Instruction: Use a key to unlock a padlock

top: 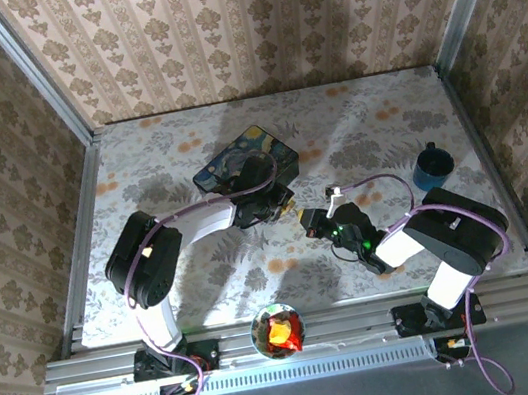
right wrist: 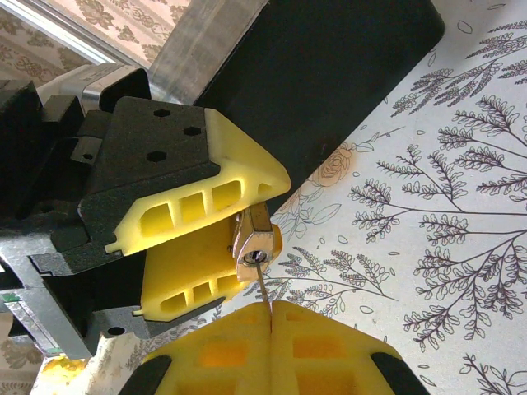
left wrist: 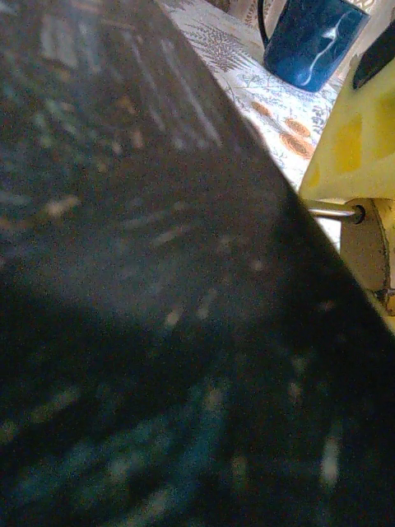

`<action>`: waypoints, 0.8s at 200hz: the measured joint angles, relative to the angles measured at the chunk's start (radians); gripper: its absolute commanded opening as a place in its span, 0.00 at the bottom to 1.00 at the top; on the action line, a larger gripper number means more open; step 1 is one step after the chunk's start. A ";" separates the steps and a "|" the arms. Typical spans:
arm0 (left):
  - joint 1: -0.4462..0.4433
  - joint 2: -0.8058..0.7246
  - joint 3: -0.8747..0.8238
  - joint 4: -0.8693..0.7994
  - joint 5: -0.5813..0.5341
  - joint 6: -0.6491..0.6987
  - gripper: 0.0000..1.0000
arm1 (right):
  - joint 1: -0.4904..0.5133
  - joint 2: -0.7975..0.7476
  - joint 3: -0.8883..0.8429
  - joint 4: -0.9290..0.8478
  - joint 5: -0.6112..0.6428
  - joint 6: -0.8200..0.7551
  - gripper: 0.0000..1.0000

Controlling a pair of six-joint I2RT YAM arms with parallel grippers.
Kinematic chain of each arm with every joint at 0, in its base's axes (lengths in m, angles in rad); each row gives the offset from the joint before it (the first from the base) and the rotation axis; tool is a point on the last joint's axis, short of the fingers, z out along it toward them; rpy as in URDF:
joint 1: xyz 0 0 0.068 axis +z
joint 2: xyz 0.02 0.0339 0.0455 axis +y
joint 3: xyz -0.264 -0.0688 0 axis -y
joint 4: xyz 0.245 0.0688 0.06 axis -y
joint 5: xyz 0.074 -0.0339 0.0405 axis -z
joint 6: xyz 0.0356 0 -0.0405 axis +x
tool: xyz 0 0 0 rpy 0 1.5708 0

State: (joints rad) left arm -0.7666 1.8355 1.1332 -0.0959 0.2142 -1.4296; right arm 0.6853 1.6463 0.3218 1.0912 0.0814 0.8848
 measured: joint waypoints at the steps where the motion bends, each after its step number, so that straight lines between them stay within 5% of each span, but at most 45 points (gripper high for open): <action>1: 0.000 0.000 0.000 0.000 0.000 0.000 0.02 | 0.000 0.000 0.000 0.000 0.000 0.000 0.00; 160: 0.000 0.000 0.000 0.001 0.000 -0.004 0.02 | 0.011 -0.006 -0.016 0.003 0.017 0.000 0.00</action>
State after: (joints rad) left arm -0.7666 1.8355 1.1332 -0.0948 0.2142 -1.4338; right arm 0.6968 1.6405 0.3058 1.0943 0.0986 0.8852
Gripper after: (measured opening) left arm 0.295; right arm 0.042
